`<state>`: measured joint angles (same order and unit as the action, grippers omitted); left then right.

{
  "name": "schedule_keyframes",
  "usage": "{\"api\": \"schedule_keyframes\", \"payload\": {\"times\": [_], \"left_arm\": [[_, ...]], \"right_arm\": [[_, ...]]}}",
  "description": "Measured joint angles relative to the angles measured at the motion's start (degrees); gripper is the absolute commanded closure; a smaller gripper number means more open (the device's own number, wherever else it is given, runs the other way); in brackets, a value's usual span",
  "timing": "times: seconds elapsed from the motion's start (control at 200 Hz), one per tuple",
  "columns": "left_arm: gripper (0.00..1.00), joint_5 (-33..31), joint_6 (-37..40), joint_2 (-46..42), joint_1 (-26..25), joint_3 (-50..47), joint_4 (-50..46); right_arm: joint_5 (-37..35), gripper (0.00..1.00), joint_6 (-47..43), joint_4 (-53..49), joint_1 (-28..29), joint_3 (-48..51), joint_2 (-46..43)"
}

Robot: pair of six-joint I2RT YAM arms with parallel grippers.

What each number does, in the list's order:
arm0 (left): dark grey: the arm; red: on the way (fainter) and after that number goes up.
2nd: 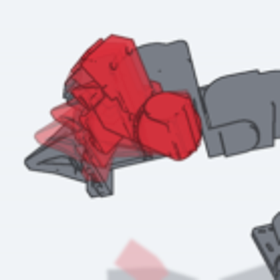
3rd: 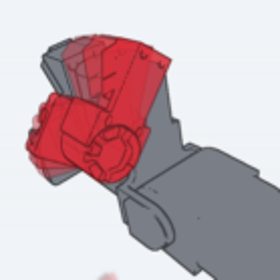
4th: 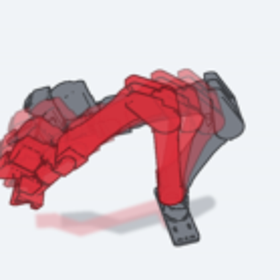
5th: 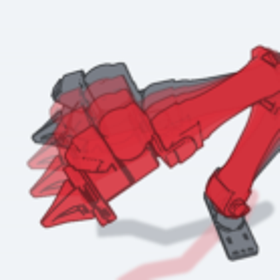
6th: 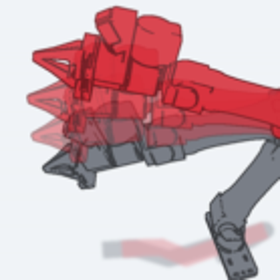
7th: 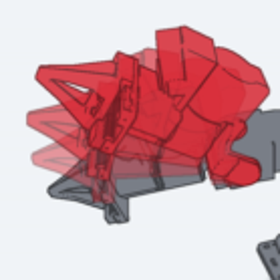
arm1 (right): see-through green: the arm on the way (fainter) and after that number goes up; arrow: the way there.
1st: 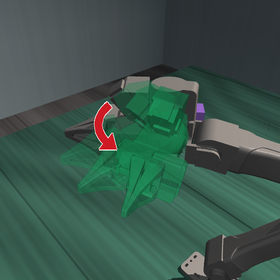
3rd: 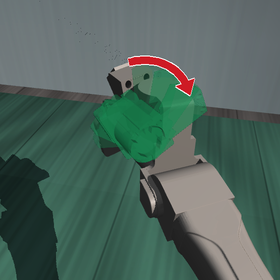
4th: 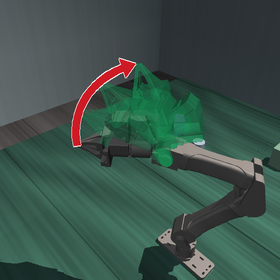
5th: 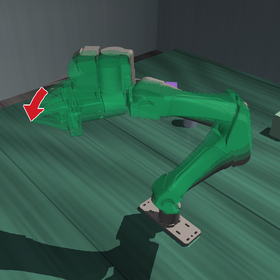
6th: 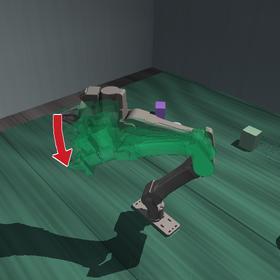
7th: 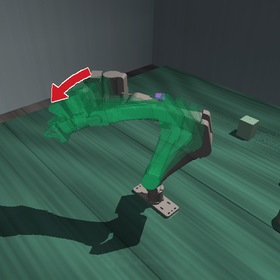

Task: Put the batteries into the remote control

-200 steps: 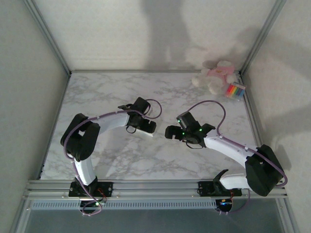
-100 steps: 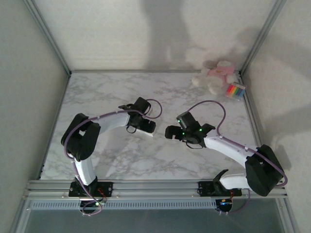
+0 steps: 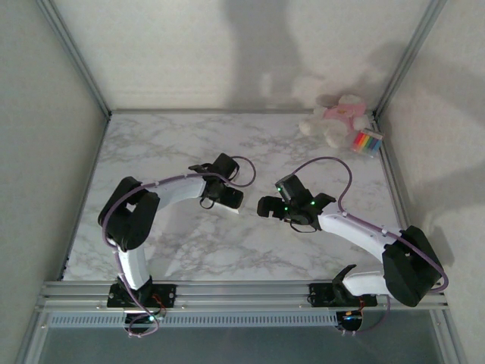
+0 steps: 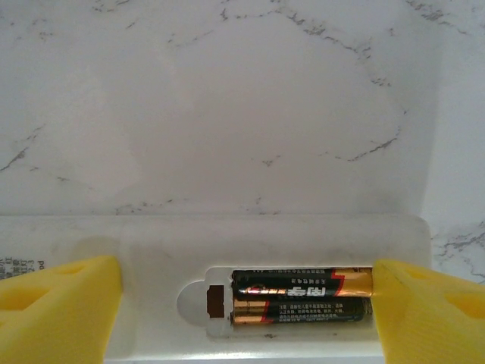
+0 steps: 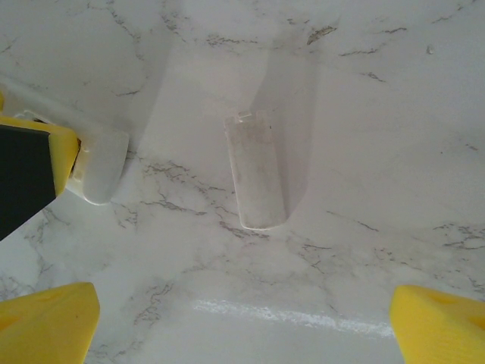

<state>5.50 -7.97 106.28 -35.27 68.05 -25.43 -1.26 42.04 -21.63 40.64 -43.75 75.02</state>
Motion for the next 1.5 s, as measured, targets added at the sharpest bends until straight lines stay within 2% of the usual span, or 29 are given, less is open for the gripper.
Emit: {"api": "schedule_keyframes", "payload": {"times": [0.361,0.556,0.711,0.956,1.077,1.252,1.412,1.497], "left_arm": [[0.18,-3.43,-1.11,0.98,-1.62,0.96,-0.63],[0.11,-3.76,-1.73,1.01,-1.81,0.94,-0.61],[0.06,-3.3,-2.19,0.96,-1.55,0.94,-0.61],[0.06,-0.2,-2.16,0.7,-0.13,0.94,-0.7],[0.0,1.51,-2.19,0.37,0.39,0.94,-0.61],[0.02,3.45,-2.36,0.09,0.98,0.83,-0.55],[0.1,4.07,-2.45,-0.09,1.68,0.46,-0.15],[0.11,4.81,-2.58,-0.28,2.34,0.17,0.17]], "right_arm": [[0.0,0.01,0.0,-0.02,0.0,0.0,0.0],[0.02,0.01,0.0,-0.02,0.0,0.0,0.0],[0.0,0.01,0.0,-0.02,0.0,0.0,0.0],[0.02,0.01,0.0,0.0,0.0,0.0,0.2],[0.02,0.01,0.0,0.0,0.0,0.02,0.2],[0.04,0.01,0.0,0.02,0.0,0.07,0.2],[0.04,0.01,0.02,0.02,0.0,0.07,0.2],[0.04,0.01,0.0,0.02,0.0,0.07,0.2]]}}
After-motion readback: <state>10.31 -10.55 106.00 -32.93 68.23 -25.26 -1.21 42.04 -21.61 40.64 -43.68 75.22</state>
